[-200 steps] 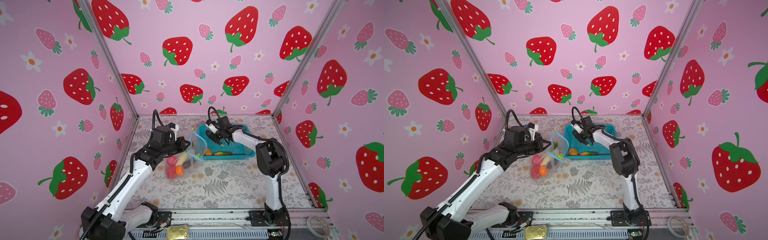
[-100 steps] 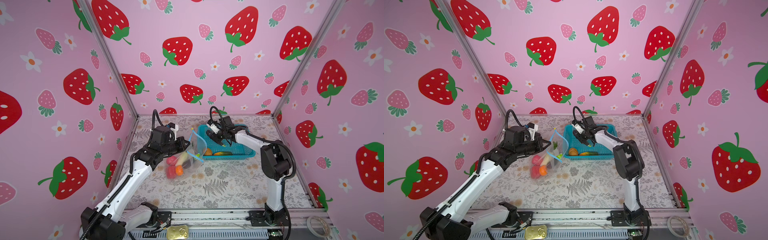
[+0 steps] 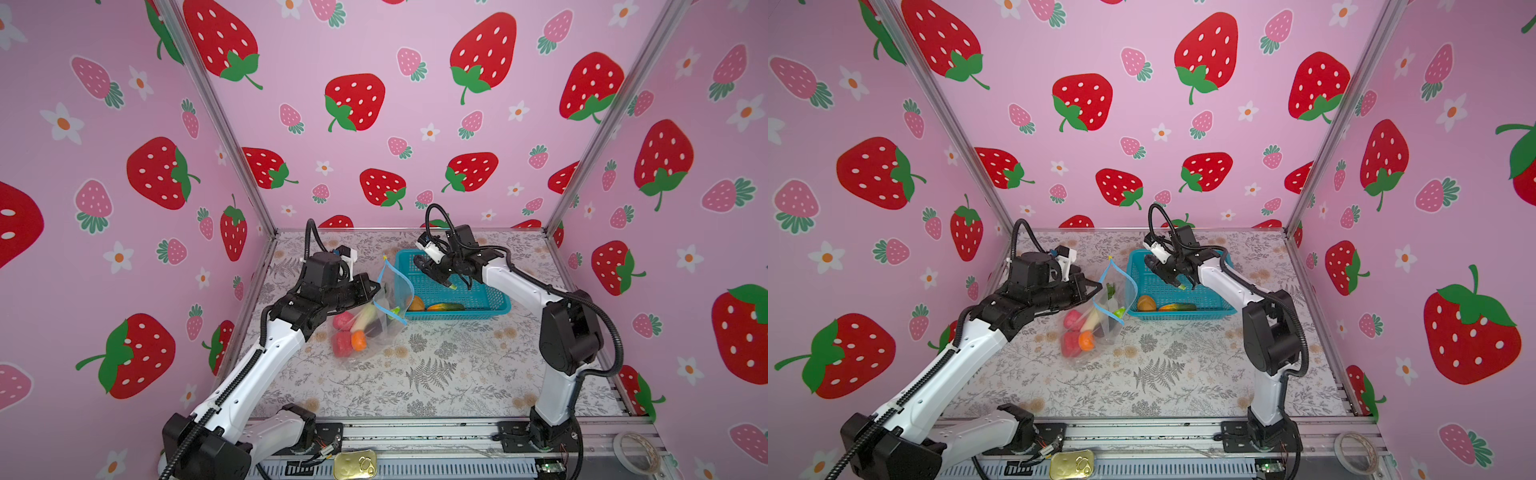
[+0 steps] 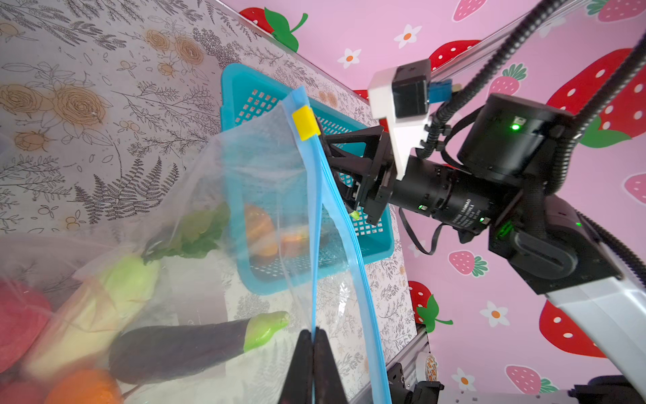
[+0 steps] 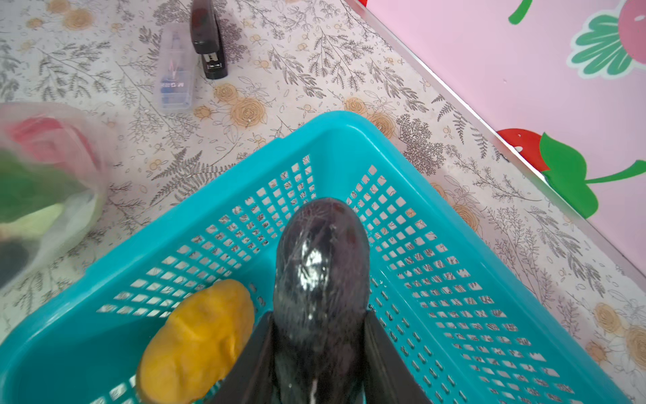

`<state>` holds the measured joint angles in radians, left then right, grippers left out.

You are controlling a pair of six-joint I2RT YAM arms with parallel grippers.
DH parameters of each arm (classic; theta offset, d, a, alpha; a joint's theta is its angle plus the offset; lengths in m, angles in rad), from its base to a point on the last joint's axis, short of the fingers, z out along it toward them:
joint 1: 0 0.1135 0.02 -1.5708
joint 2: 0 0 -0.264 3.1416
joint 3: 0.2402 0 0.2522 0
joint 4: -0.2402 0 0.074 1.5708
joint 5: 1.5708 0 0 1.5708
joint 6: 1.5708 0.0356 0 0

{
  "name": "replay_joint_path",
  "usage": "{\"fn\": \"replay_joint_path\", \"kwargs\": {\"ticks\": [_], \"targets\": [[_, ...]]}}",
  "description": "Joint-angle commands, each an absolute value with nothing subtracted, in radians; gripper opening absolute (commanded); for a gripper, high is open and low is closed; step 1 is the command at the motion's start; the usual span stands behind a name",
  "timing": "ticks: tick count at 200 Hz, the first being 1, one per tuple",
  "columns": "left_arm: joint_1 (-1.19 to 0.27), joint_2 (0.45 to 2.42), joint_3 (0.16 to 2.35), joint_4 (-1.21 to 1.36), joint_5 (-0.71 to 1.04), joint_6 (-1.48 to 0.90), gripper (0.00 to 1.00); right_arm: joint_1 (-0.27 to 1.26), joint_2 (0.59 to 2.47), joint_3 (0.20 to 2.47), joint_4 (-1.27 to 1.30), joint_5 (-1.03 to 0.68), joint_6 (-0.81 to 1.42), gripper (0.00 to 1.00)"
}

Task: Place the food in the zip-top bag and seal the zipper
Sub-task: 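Lift the second dark eggplant out of the basket with the right gripper, then carry the second eggplant over the bag and lower it into the opening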

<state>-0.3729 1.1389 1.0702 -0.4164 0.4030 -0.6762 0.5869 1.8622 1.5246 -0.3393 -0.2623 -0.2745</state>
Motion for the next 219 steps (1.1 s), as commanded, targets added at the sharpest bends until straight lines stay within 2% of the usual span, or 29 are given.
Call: {"fn": "replay_joint_path", "kwargs": {"ticks": [1, 55, 88, 219], "targets": [[-0.368, 1.14, 1.103, -0.418, 0.406, -0.657, 0.0, 0.591, 1.784, 1.543, -0.43, -0.32, -0.367, 0.18], [-0.367, 1.144, 1.125, -0.428, 0.406, -0.652, 0.0, 0.608, 1.67, 1.589, -0.578, -0.387, -0.44, 0.12], [-0.366, 1.149, 1.134, -0.424, 0.411, -0.653, 0.0, 0.651, 1.637, 1.628, -0.659, -0.383, -0.461, 0.12], [-0.368, 1.155, 1.159, -0.422, 0.433, -0.655, 0.0, 0.819, 1.673, 1.787, -0.797, -0.327, -0.47, 0.12]]}}
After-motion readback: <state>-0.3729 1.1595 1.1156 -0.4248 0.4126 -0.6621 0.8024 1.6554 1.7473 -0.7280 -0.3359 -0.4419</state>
